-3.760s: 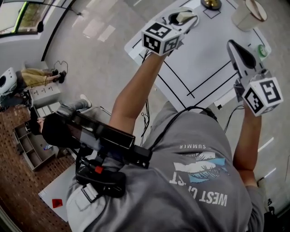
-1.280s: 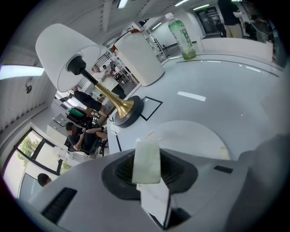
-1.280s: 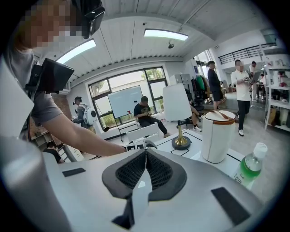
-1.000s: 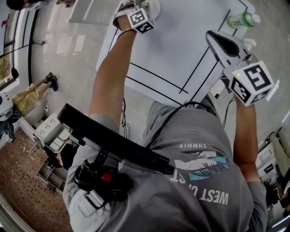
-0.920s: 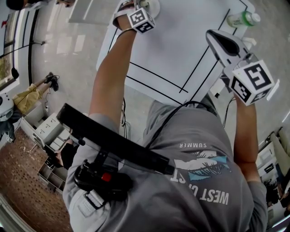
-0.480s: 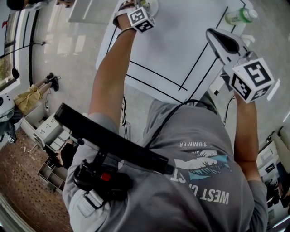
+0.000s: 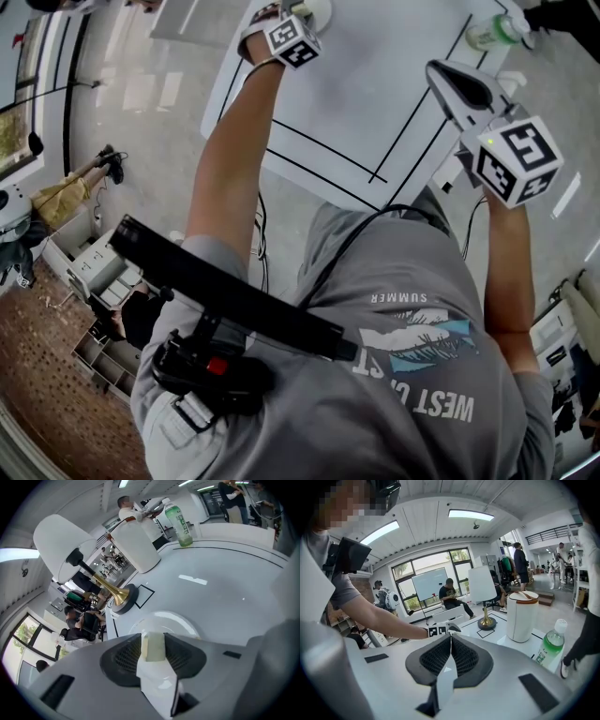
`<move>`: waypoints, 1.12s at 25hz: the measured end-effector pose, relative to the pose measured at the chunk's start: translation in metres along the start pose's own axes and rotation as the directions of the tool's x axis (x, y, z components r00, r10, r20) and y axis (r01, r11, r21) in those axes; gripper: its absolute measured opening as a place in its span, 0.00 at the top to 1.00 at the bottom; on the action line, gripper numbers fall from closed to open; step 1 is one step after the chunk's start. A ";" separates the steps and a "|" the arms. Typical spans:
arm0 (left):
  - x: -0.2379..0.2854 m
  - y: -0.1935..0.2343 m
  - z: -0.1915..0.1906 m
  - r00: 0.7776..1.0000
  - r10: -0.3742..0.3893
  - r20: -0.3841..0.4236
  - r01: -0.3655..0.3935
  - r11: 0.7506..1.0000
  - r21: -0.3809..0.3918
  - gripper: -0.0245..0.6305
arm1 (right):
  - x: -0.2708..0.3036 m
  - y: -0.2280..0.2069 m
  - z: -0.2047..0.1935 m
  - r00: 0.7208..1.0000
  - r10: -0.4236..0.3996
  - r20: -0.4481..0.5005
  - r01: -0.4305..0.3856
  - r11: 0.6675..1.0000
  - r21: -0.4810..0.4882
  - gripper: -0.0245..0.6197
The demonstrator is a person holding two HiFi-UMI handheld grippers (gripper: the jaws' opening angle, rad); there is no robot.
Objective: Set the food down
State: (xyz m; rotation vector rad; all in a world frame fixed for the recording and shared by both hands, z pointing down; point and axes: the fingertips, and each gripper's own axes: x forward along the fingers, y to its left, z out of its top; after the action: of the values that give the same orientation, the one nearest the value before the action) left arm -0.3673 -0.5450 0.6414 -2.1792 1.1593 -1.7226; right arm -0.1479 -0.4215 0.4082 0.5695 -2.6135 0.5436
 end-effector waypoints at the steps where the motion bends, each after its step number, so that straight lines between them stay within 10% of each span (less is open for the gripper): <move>1: -0.002 -0.002 -0.001 1.000 -0.003 -0.001 0.003 1.000 -0.008 0.76 | -0.001 0.001 -0.001 1.000 0.003 0.000 -0.003 1.000 -0.001 0.95; 18: -0.079 -0.008 0.011 0.995 0.096 0.011 -0.094 0.990 -0.108 0.76 | -0.033 0.031 -0.009 0.996 0.085 0.031 -0.083 0.995 -0.057 0.95; 28: -0.195 0.023 0.081 0.946 0.288 0.149 -0.249 0.939 -0.238 0.76 | -0.066 0.053 0.011 0.979 0.185 0.091 -0.171 0.975 -0.138 0.95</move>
State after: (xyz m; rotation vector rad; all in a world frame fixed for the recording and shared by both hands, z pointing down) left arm -0.3180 -0.4656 0.4508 -2.1137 1.5724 -1.3109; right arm -0.1211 -0.3621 0.3531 0.3319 -2.7916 0.4029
